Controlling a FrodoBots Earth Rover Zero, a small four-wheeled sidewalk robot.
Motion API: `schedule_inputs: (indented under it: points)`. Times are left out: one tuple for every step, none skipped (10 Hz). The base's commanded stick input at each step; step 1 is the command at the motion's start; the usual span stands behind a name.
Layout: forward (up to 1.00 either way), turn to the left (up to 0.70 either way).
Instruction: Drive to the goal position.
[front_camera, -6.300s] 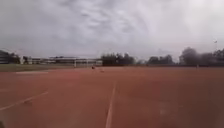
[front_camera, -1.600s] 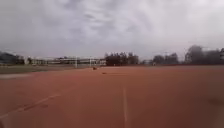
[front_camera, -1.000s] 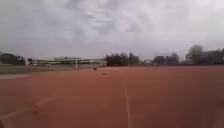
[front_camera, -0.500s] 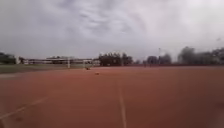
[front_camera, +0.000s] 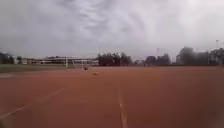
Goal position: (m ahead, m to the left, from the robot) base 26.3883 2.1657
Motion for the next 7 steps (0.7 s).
schedule_inputs:
  points:
    - [0.46, -0.25]
    - [0.46, -0.04]
    - [0.46, 0.0]
    - [0.46, 0.0]
    - [0.46, 0.0]
    - [0.46, 0.0]
    - [0.46, 0.0]
